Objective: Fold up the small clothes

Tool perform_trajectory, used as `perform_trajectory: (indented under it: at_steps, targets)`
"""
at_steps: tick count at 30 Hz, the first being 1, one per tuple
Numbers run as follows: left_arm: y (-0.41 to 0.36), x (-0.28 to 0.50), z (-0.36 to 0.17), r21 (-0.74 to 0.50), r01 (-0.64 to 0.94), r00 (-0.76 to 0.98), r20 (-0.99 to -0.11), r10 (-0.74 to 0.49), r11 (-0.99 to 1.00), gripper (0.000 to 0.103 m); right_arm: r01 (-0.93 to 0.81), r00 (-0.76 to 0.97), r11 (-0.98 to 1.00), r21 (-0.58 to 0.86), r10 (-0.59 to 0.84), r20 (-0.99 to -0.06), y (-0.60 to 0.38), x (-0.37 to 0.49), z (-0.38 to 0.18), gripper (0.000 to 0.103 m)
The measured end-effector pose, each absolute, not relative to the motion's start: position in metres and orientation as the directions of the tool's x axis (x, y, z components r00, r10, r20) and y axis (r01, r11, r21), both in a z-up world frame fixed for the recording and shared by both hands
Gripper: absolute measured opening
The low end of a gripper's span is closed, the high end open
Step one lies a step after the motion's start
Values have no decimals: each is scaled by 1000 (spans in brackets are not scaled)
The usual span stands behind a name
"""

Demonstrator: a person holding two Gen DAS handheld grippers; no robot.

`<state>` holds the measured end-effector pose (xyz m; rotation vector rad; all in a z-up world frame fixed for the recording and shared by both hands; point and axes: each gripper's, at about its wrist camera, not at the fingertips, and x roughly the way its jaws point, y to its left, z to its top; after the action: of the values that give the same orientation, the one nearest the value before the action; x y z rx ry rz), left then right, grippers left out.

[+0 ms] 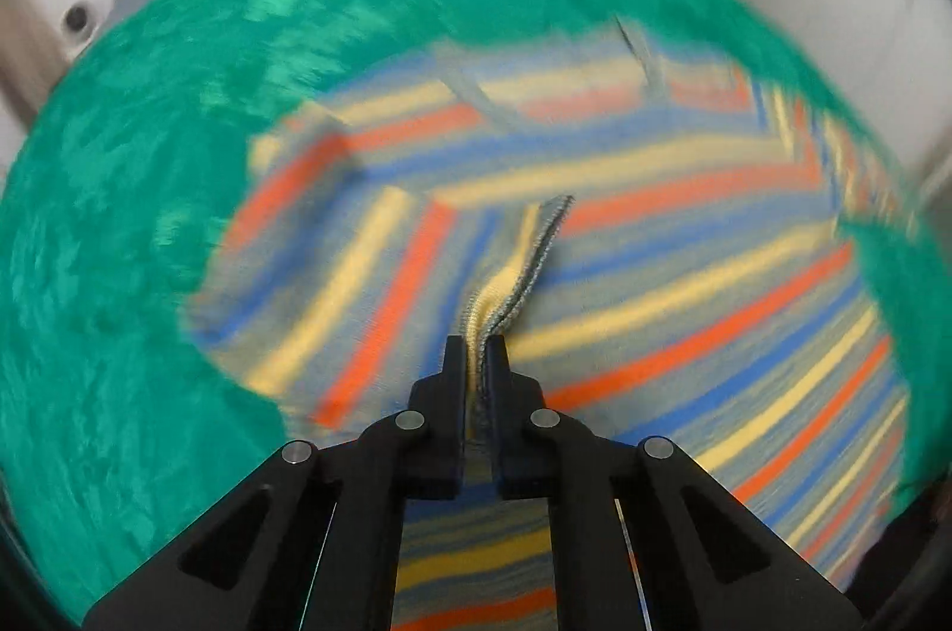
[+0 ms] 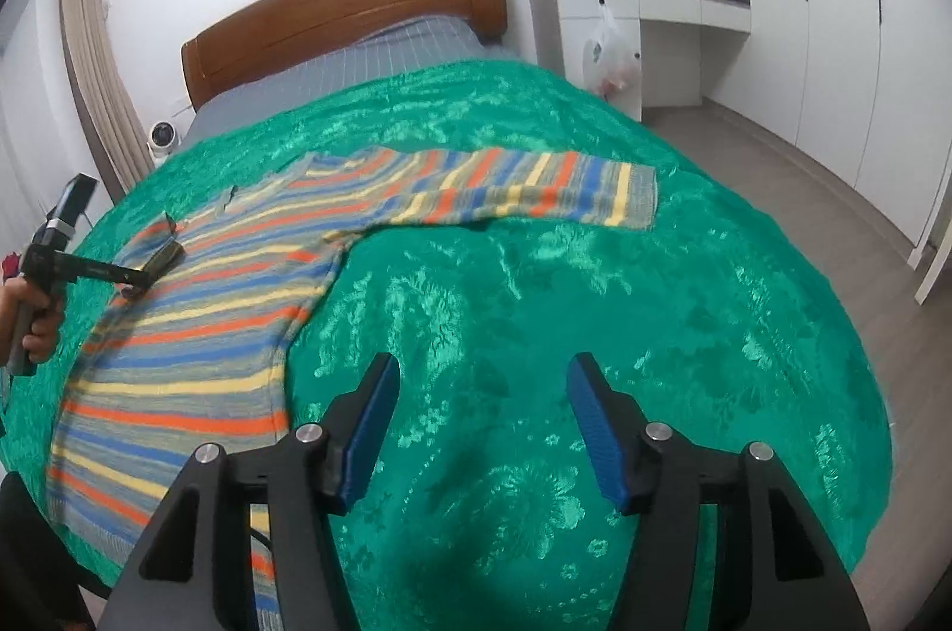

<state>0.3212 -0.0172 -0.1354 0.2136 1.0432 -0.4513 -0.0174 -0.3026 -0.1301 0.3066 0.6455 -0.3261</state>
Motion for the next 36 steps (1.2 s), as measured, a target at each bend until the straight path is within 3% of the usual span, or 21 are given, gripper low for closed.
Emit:
perform_trajectory:
  at_steps: [2,4,9,13,21,26,30,32,34,36]
  targets:
    - [13,330,-118,-91,359,478,-837,-266,929,5,398,747,899,181,-204,-632,-305,-17,-133,61]
    - [57,338,-109,-103,202,540,-818,-198,974,5,405,742,894,192,-199,-640,-308,-17,-135,61]
    - [149,354,-120,40,-169,558,-820,129,985,4,404,735,897,178,-202,-648,-305,-13,-138,61]
    - [183,352,-145,136,-292,491,-828,270,947,3,397,728,904,161,-204,-654,-301,-9,-140,61]
    - [207,359,-182,133,-380,400,-869,292,915,2,418,710,893,165,-208,-673,-306,-8,-144,61]
    - [216,356,-192,199,-413,362,-860,361,889,0,431,702,885,176,-207,-681,-310,-7,-147,61]
    - [229,349,-192,97,-414,388,-881,272,905,0,434,698,884,173,-209,-685,-310,-7,-148,61]
    - [236,342,-186,-11,-390,435,-883,174,921,1,434,698,885,171,-210,-685,-310,-7,-147,61]
    - [250,333,-181,-126,-405,459,-884,83,906,8,436,700,883,175,-211,-683,-310,-8,-147,61]
    - [264,324,-176,-245,-410,488,-873,-15,879,45,446,705,877,179,-221,-674,-311,-11,-145,64]
